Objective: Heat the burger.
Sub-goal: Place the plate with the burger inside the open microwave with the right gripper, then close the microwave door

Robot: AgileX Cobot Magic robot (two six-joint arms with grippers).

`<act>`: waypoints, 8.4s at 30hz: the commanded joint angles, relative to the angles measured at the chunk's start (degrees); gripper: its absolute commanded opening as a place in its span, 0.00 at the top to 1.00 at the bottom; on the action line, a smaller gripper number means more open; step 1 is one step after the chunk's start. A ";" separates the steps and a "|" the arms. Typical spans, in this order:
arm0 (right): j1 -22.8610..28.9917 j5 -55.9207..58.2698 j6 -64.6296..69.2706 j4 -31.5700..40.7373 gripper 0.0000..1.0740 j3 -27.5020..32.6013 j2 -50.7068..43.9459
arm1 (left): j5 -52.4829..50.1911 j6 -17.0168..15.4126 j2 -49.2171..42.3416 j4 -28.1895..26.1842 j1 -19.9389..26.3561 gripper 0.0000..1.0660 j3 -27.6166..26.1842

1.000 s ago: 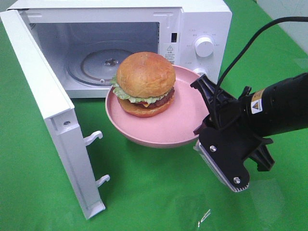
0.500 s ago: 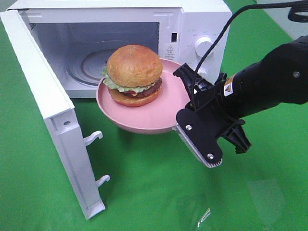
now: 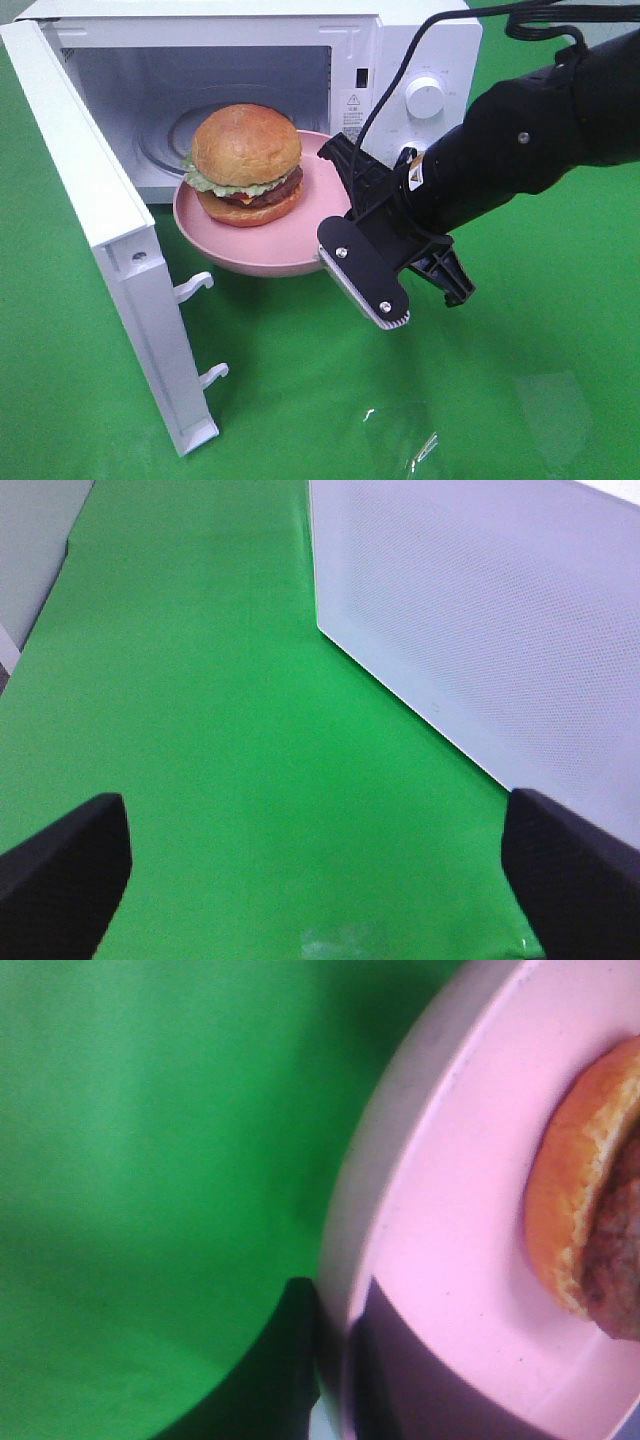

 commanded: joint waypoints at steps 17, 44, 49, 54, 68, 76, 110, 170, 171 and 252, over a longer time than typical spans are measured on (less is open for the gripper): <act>0.06 0.52 4.98 0.52 1.00 -12.66 6.30 | 0.17 -0.46 -0.92 -0.52 0.17 0.13 0.11; 0.63 4.41 27.10 -14.55 1.00 -27.85 17.30 | 0.17 -0.46 -0.92 -0.52 0.17 0.13 0.11; 1.32 6.42 32.60 -16.67 1.00 -32.54 20.40 | 0.17 -0.46 -0.92 -0.52 0.17 0.13 0.11; 1.38 9.11 33.52 -17.13 1.00 -37.82 23.66 | 0.17 -0.46 -0.92 -0.52 0.17 0.13 0.11; 1.38 14.04 34.72 -17.42 1.00 -47.50 29.79 | 0.17 -0.46 -0.92 -0.52 0.17 0.13 0.11; 2.06 13.75 32.03 -17.42 1.00 -50.59 32.14 | 0.17 -0.46 -0.92 -0.52 0.17 0.13 0.11; 1.20 13.75 37.76 -13.35 0.78 -51.62 34.78 | 0.17 -0.46 -0.92 -0.52 0.17 0.13 0.11; 3.32 5.39 60.62 -12.95 0.29 -14.38 8.25 | 0.17 -0.46 -0.92 -0.52 0.17 0.13 0.11; 3.32 7.56 66.12 -12.95 0.29 -12.83 6.02 | 0.17 -0.46 -0.92 -0.52 0.17 0.13 0.11; -28.65 41.37 108.17 -6.13 0.29 23.95 -85.20 | 0.17 -0.46 -0.92 -0.52 0.17 0.13 0.11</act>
